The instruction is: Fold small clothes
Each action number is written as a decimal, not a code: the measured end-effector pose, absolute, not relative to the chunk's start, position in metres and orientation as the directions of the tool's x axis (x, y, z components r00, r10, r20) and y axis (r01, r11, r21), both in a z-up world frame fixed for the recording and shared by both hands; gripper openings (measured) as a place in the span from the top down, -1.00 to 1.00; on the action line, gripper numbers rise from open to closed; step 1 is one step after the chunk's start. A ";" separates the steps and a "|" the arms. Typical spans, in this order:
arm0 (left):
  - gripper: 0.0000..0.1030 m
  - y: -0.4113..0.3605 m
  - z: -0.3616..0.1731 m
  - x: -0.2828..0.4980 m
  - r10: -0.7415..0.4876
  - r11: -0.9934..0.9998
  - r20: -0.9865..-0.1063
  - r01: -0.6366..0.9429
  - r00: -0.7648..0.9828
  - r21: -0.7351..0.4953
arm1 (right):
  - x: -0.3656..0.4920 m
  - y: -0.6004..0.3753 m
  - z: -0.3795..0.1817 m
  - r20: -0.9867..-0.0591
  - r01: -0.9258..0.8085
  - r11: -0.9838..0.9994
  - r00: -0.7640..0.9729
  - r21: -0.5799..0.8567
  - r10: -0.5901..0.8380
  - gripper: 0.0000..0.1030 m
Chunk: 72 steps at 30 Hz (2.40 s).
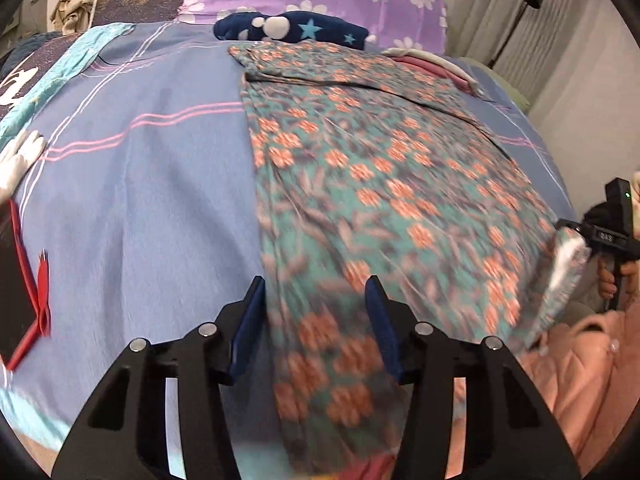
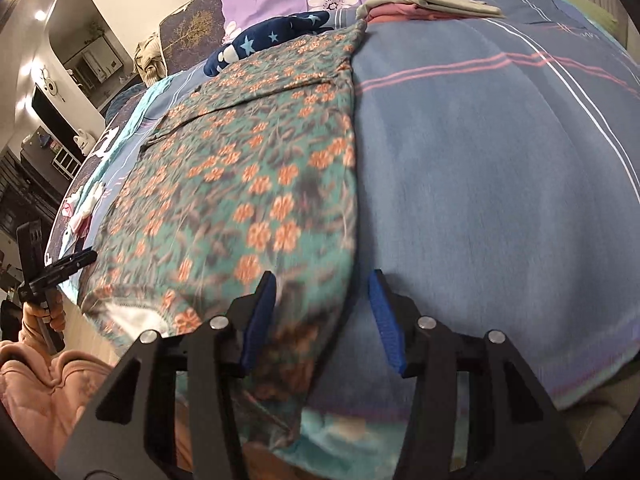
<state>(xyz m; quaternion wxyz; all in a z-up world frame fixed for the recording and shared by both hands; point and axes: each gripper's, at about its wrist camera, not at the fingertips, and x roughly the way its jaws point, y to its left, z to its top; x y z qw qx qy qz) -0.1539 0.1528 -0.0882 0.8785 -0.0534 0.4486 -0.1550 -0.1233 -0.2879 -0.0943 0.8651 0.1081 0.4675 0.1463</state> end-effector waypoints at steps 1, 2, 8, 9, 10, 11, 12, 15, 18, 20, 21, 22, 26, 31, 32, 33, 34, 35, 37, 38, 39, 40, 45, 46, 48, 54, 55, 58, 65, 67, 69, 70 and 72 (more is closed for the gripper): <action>-0.02 0.152 -0.088 -0.157 -0.327 0.944 -0.770 0.228 0.548 -0.238 | -0.128 -0.289 -0.094 -0.775 -0.146 0.932 0.521 0.332 0.358 0.03; -0.02 0.152 -0.088 -0.162 -0.338 0.940 -0.764 0.231 0.549 -0.250 | -0.130 -0.290 -0.094 -0.773 -0.143 0.930 0.522 0.339 0.362 0.03; 0.93 0.160 -0.085 -0.163 -0.428 0.892 -0.690 0.146 0.583 -0.429 | -0.137 -0.291 -0.096 -0.726 -0.134 0.873 0.504 0.469 0.468 0.89; 0.93 0.158 -0.077 -0.164 -0.434 0.887 -0.666 0.159 0.606 -0.432 | -0.137 -0.291 -0.092 -0.711 -0.132 0.866 0.519 0.482 0.474 0.89; 0.93 0.156 -0.069 -0.163 -0.439 0.884 -0.650 0.171 0.620 -0.434 | -0.136 -0.293 -0.086 -0.690 -0.137 0.859 0.540 0.493 0.483 0.89; 0.93 0.154 -0.056 -0.163 -0.450 0.878 -0.621 0.190 0.642 -0.439 | -0.135 -0.296 -0.074 -0.650 -0.151 0.843 0.573 0.515 0.500 0.89; 0.93 0.154 -0.045 -0.162 -0.460 0.872 -0.595 0.207 0.659 -0.444 | -0.134 -0.299 -0.064 -0.612 -0.168 0.827 0.597 0.537 0.519 0.89; 0.93 0.157 -0.009 -0.154 -0.475 0.859 -0.513 0.251 0.715 -0.447 | -0.128 -0.305 -0.039 -0.526 -0.217 0.795 0.647 0.566 0.551 0.90; 0.93 0.163 0.014 -0.140 -0.465 0.859 -0.464 0.258 0.754 -0.442 | -0.115 -0.309 -0.017 -0.464 -0.232 0.792 0.704 0.565 0.537 0.90; 0.93 0.166 0.026 -0.128 -0.453 0.863 -0.441 0.256 0.775 -0.436 | -0.105 -0.312 -0.008 -0.431 -0.234 0.781 0.726 0.578 0.537 0.90; 0.93 0.168 0.030 -0.123 -0.449 0.863 -0.430 0.256 0.783 -0.435 | -0.097 -0.313 -0.002 -0.414 -0.238 0.779 0.737 0.580 0.534 0.90; 0.93 0.168 0.037 -0.115 -0.448 0.863 -0.417 0.259 0.791 -0.434 | -0.091 -0.313 0.002 -0.407 -0.240 0.780 0.744 0.577 0.530 0.90; 0.93 0.165 0.051 -0.083 -0.440 0.868 -0.406 0.264 0.801 -0.420 | -0.057 -0.311 0.018 -0.406 -0.233 0.805 0.767 0.546 0.497 0.90; 0.93 0.160 0.061 -0.027 -0.422 0.884 -0.432 0.256 0.797 -0.391 | 0.009 -0.302 0.030 -0.422 -0.219 0.835 0.782 0.505 0.460 0.90; 0.93 0.161 0.062 -0.017 -0.417 0.886 -0.438 0.249 0.796 -0.392 | 0.028 -0.301 0.029 -0.433 -0.205 0.840 0.781 0.503 0.450 0.90; 0.93 0.162 0.061 -0.004 -0.410 0.888 -0.447 0.236 0.795 -0.394 | 0.041 -0.301 0.027 -0.442 -0.194 0.840 0.778 0.506 0.446 0.90; 0.93 0.163 0.060 0.011 -0.404 0.891 -0.459 0.225 0.791 -0.396 | 0.055 -0.301 0.024 -0.452 -0.182 0.840 0.774 0.511 0.443 0.90; 0.93 0.164 0.057 0.021 -0.400 0.892 -0.469 0.217 0.787 -0.397 | 0.069 -0.301 0.020 -0.462 -0.170 0.838 0.769 0.518 0.442 0.89; 0.93 0.164 0.049 0.047 -0.387 0.898 -0.490 0.198 0.781 -0.394 | 0.100 -0.300 0.006 -0.493 -0.141 0.836 0.751 0.531 0.440 0.90; 0.92 0.164 0.039 0.065 -0.373 0.904 -0.514 0.179 0.772 -0.387 | 0.113 -0.299 0.000 -0.508 -0.130 0.836 0.741 0.533 0.439 0.89; 0.92 0.164 0.033 0.075 -0.365 0.909 -0.528 0.169 0.767 -0.381 | 0.129 -0.297 -0.009 -0.531 -0.114 0.840 0.728 0.531 0.435 0.89; 0.92 0.164 0.024 0.087 -0.351 0.915 -0.545 0.156 0.762 -0.372 | 0.139 -0.297 -0.018 -0.547 -0.105 0.843 0.717 0.528 0.432 0.89; 0.92 0.167 -0.044 0.143 -0.308 0.929 -0.650 0.071 0.695 -0.364 | 0.179 -0.283 -0.063 -0.644 -0.062 0.882 0.660 0.466 0.387 0.89; 0.92 0.170 -0.053 0.146 -0.307 0.927 -0.660 0.058 0.686 -0.371 | 0.182 -0.282 -0.072 -0.659 -0.052 0.887 0.650 0.458 0.378 0.89; 0.92 0.176 -0.071 0.156 -0.318 0.913 -0.678 0.020 0.663 -0.408 | 0.185 -0.283 -0.082 -0.670 -0.044 0.885 0.636 0.463 0.382 0.89; 0.54 0.183 -0.065 0.139 -0.353 0.901 -0.654 0.053 0.669 -0.431 | 0.169 -0.288 -0.075 -0.664 -0.075 0.898 0.647 0.433 0.374 0.60; 0.42 0.182 -0.062 0.136 -0.352 0.901 -0.651 0.056 0.673 -0.430 | 0.165 -0.289 -0.073 -0.664 -0.081 0.900 0.648 0.428 0.373 0.59; 0.41 0.178 -0.056 0.115 -0.353 0.909 -0.645 0.086 0.678 -0.407 | 0.147 -0.291 -0.070 -0.667 -0.102 0.905 0.643 0.413 0.377 0.54; 0.87 0.180 -0.062 0.100 -0.335 0.921 -0.689 0.068 0.643 -0.384 | 0.136 -0.291 -0.075 -0.688 -0.116 0.908 0.616 0.402 0.383 0.65; 0.93 0.182 -0.060 0.104 -0.354 0.908 -0.683 0.059 0.639 -0.415 | 0.141 -0.290 -0.074 -0.681 -0.125 0.893 0.605 0.432 0.414 0.95; 0.94 0.182 -0.055 0.105 -0.358 0.905 -0.675 0.062 0.645 -0.422 | 0.141 -0.289 -0.067 -0.658 -0.131 0.884 0.622 0.448 0.425 1.00; 0.94 0.181 -0.052 0.106 -0.360 0.904 -0.670 0.063 0.649 -0.424 | 0.141 -0.290 -0.062 -0.642 -0.133 0.879 0.633 0.459 0.431 1.00; 0.95 0.183 -0.039 0.109 -0.380 0.891 -0.642 0.076 0.666 -0.448 | 0.143 -0.297 -0.050 -0.598 -0.136 0.850 0.655 0.508 0.462 1.00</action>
